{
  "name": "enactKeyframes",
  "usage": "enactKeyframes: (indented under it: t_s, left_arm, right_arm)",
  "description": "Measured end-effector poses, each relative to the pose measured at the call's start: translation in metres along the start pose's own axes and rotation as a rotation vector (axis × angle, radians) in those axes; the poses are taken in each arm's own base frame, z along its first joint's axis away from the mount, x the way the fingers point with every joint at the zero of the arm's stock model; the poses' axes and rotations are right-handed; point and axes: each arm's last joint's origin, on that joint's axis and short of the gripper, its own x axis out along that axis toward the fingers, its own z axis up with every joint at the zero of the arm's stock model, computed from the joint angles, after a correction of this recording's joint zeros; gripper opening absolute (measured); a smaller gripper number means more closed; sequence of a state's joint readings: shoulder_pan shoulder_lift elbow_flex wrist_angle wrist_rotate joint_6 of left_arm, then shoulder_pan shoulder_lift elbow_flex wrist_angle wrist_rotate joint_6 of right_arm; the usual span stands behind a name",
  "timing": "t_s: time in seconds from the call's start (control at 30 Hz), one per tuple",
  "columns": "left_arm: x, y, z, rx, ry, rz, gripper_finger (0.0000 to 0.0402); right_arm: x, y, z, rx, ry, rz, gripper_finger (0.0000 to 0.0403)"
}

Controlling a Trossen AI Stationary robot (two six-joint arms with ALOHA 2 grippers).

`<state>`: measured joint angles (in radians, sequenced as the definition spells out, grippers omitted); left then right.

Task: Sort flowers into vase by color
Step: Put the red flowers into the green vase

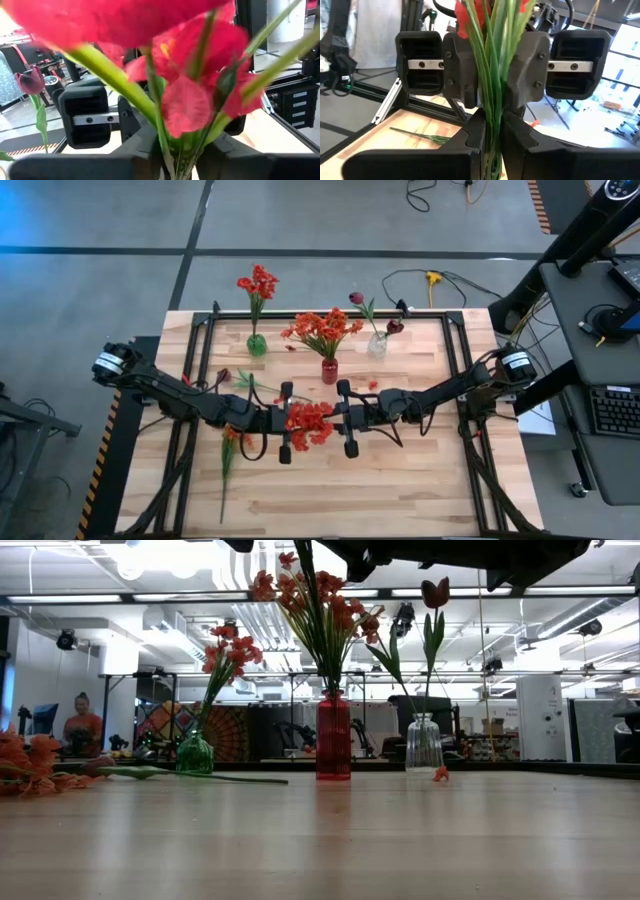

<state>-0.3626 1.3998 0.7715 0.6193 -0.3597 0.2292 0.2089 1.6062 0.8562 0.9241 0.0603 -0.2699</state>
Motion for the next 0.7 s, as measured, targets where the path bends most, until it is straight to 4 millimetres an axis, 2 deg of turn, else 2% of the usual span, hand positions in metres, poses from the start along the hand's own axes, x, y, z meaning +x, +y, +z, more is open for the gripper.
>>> enactKeyframes:
  t_s: [0.13,0.27,0.5,0.7]
  left_arm:
    - [0.0,0.001,0.0,0.002,0.001,0.01,0.003]
    - [0.0,0.0,0.0,0.011,0.0,0.005,0.0007]
    - [-0.001,0.002,0.001,0.018,0.01,0.047,0.0003]
    - [-0.008,0.008,0.005,0.025,0.054,0.144,0.0002]
  right_arm:
    - [0.0,-0.001,-0.001,0.009,0.013,-0.035,0.0055]
    - [0.0,-0.001,-0.001,0.021,0.017,-0.043,0.0093]
    - [-0.003,-0.004,0.002,0.029,0.075,-0.108,0.0162]
    - [-0.01,-0.007,0.01,0.023,0.123,-0.103,0.0197]
